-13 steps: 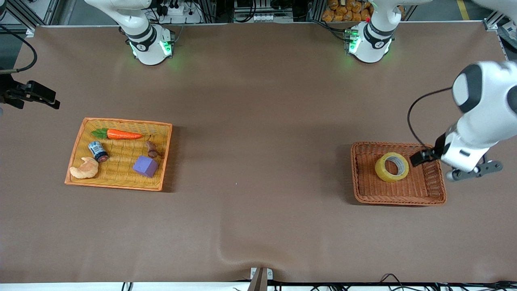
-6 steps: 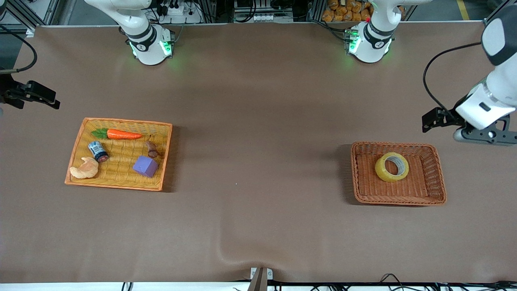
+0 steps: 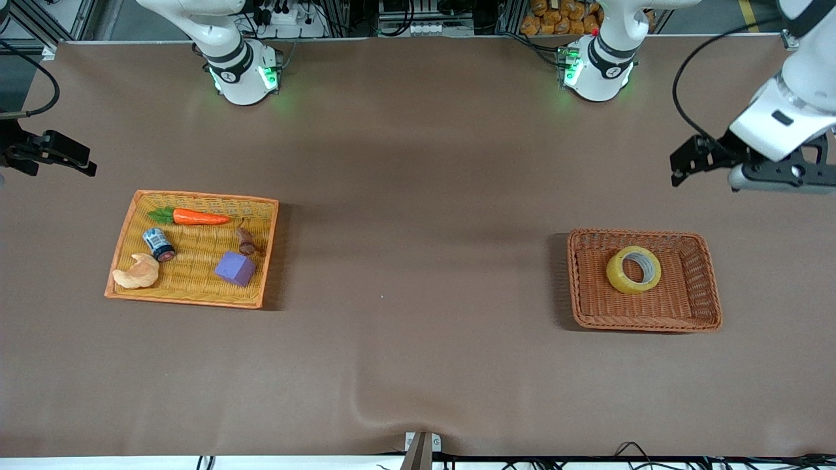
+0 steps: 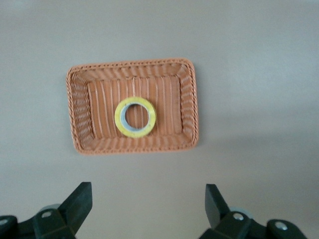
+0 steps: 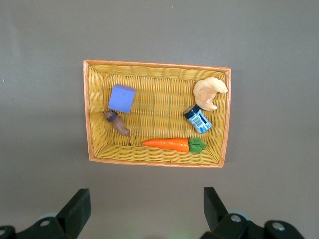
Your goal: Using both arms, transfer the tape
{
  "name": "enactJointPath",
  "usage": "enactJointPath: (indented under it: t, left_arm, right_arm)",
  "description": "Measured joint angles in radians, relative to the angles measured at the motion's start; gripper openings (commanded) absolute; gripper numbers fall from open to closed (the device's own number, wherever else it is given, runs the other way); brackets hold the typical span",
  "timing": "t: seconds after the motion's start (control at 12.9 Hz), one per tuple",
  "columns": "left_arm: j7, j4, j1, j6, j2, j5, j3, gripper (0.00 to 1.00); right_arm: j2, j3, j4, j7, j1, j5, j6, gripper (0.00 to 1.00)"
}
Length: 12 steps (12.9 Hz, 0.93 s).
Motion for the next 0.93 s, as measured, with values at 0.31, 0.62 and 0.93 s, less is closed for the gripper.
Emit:
enactJointPath:
  t: [0.31, 0.62, 0.93]
  left_arm:
    - [0.000, 0.062, 0.016, -0.149, -0.003, 0.000, 0.009, 1.00]
    - [-0.001, 0.065, 0.055, -0.159, 0.004, -0.014, 0.011, 1.00]
    - [-0.004, 0.071, 0.051, -0.160, 0.004, -0.014, 0.001, 1.00]
  right_arm:
    - [0.000, 0.000, 0.004, 0.000, 0.000, 0.000, 0.000, 1.00]
    - [0.000, 0.001, 0.004, 0.000, 0.000, 0.000, 0.000, 1.00]
    - [0.000, 0.001, 0.004, 0.000, 0.000, 0.000, 0.000, 1.00]
